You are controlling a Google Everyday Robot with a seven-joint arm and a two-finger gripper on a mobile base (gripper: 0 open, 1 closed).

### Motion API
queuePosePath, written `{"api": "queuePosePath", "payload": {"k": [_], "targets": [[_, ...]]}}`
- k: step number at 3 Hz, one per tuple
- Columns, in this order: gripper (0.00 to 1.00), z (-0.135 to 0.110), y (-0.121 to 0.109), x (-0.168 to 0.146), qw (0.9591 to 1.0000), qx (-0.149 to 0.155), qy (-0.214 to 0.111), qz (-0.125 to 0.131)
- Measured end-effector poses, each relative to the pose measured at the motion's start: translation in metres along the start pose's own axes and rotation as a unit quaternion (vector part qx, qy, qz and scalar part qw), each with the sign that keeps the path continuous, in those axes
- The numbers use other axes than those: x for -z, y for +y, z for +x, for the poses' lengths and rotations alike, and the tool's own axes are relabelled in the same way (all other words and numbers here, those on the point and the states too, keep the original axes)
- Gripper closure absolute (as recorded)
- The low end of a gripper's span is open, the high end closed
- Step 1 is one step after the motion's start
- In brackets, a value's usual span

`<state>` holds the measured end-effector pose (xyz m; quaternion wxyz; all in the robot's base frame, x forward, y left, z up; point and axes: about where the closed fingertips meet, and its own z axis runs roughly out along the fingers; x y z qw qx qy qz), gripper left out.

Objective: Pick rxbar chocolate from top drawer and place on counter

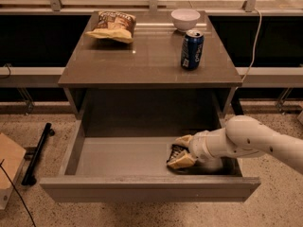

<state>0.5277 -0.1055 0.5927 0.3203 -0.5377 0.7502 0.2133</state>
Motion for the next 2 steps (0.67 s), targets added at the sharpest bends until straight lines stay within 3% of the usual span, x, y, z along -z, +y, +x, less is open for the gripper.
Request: {"api": "queuePosePath", "payload": {"k": [1, 2], "targets": [[1.00, -0.001, 0.000, 0.000, 1.0000, 0.000, 0.000, 0.000], [1.00, -0.045, -0.008, 0.036, 0.9982, 0.029, -0.051, -0.001]]}}
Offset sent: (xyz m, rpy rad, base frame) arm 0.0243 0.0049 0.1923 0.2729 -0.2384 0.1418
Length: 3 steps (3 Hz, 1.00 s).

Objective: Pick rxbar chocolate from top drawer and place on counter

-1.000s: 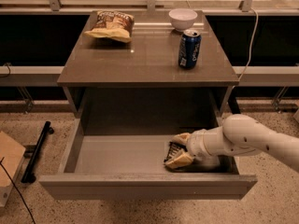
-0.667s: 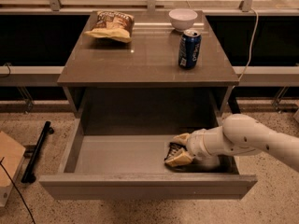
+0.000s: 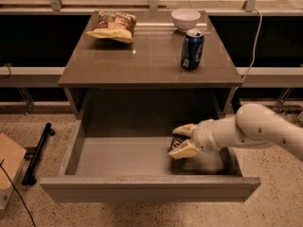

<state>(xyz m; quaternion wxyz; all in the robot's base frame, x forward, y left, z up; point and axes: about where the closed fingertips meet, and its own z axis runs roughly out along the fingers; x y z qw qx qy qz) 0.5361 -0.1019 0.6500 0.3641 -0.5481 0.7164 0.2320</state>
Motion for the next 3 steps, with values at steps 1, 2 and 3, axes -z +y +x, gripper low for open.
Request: {"api": "queuePosePath", "payload": {"k": [1, 2, 3], "targets": [[1.00, -0.068, -0.015, 0.049, 0.9966, 0.056, -0.060, 0.008], [1.00, -0.124, -0.022, 0.089, 0.9902, 0.103, -0.093, 0.019], [1.00, -0.186, -0.029, 0.118, 0.9826, 0.142, -0.115, 0.029]]}}
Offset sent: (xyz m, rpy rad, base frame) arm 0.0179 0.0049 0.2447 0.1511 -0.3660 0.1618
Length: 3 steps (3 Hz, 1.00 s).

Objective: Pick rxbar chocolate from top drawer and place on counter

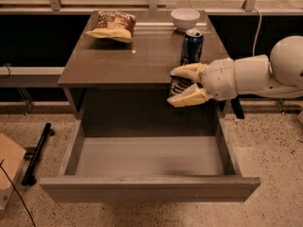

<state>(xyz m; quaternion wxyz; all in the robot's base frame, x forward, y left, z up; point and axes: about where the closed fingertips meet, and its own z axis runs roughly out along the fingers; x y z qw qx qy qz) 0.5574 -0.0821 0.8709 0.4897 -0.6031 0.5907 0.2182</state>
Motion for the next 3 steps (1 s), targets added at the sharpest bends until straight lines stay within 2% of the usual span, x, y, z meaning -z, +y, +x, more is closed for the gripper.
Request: {"api": "queuePosePath", "payload": {"k": [1, 2, 3], "targets": [[1.00, -0.038, -0.023, -0.005, 0.9993, 0.008, -0.016, 0.032], [1.00, -0.058, -0.043, -0.035, 0.9975, -0.007, -0.030, 0.063], [1.00, -0.060, -0.067, -0.070, 0.9952, -0.024, -0.023, 0.092]]}}
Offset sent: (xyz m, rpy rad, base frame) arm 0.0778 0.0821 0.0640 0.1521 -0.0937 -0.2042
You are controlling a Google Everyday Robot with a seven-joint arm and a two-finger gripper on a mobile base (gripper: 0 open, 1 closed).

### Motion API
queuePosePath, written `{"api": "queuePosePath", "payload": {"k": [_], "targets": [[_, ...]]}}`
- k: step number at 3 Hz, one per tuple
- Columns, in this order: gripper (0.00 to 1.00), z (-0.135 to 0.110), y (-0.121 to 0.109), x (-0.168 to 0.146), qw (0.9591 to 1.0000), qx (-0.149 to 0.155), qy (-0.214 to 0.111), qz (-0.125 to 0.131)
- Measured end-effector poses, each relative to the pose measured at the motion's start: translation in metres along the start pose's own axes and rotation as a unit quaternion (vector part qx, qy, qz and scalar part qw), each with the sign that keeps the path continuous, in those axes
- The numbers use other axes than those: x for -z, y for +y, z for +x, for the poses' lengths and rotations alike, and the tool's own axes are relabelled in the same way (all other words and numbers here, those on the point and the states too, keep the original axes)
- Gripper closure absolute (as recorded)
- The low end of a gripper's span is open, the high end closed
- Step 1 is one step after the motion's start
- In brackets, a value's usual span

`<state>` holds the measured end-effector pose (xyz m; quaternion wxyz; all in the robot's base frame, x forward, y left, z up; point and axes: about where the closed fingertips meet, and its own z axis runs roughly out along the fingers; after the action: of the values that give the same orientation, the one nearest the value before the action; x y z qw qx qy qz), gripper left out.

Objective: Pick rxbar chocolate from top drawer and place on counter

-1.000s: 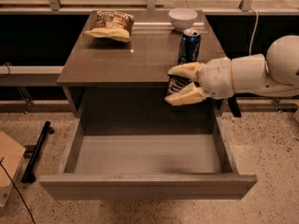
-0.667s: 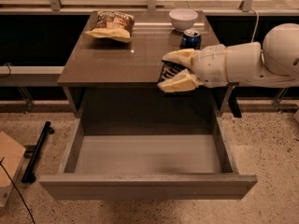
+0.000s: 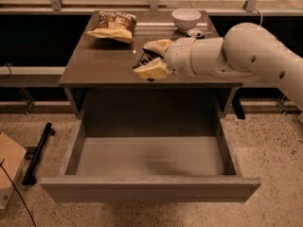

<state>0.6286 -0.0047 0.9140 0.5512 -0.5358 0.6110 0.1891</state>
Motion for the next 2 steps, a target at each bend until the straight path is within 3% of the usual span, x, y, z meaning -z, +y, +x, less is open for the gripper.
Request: {"api": "queuePosePath", "payload": {"k": [2], "targets": [[1.00, 0.031, -0.045, -0.082, 0.9979, -0.044, 0.033, 0.033]]}}
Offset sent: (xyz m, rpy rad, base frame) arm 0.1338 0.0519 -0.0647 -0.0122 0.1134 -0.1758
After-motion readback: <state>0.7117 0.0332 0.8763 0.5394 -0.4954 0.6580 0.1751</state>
